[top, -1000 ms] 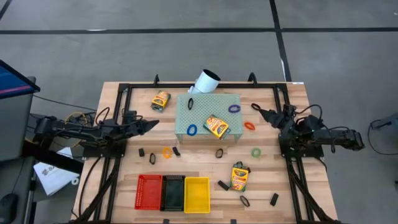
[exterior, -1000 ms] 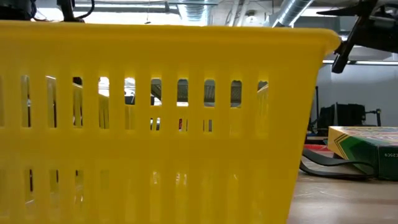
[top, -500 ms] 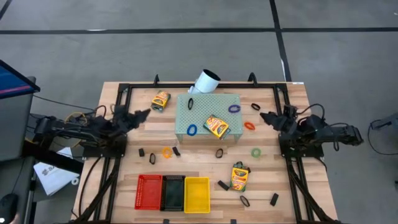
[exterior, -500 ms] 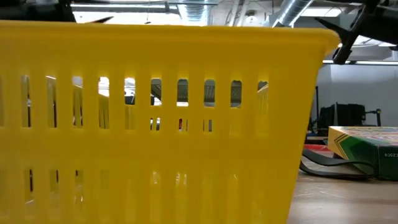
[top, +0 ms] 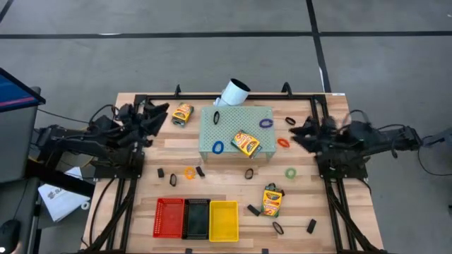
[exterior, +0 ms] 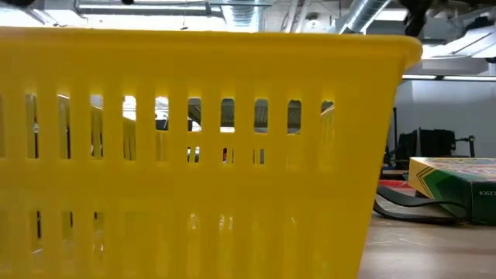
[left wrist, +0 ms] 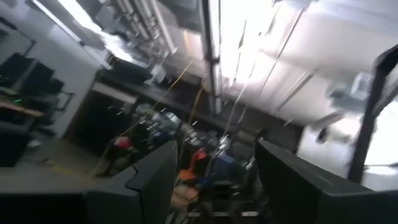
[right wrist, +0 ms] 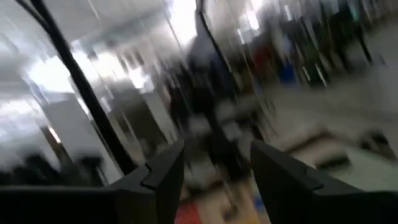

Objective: Pick & Place Office Desk Supplies
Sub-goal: Put the yellow crayon box into the yellow bin

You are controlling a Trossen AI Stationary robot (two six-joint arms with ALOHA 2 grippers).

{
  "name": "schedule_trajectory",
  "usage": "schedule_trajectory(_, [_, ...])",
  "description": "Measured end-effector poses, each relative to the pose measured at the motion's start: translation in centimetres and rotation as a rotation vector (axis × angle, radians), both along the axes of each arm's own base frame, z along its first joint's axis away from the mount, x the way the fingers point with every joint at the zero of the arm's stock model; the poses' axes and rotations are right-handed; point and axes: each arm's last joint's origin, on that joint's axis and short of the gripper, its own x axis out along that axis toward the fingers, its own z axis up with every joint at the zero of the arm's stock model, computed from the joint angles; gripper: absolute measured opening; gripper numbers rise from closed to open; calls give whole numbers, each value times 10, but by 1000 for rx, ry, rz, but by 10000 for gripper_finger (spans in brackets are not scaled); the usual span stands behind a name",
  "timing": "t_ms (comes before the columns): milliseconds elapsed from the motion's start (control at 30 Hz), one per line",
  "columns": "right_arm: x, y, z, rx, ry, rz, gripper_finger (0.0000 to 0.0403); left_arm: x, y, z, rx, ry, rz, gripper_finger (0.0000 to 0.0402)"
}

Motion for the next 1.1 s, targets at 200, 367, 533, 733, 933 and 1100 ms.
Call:
schedule_trajectory(200, [47,22,33,-150,184,98,196,9,0,27,-1,80,21,213])
schedule_trajectory(367, [85,47,53,-329,340,180,217,5,0,49,23,137,23,213])
schedule_trajectory(533, [107,71,52,-453,551,275,232,1,-3,62,72,190,-1,213])
schedule_trajectory(733, [123,101,50,-401,561,343,235,-2,-9,67,100,254,-29,213])
schedule_trajectory(933, [129,153,61,-268,533,444,235,-4,-18,67,122,329,-98,213])
schedule_trajectory(1100, [142,203,63,-280,622,427,235,-6,-27,68,142,335,-156,213])
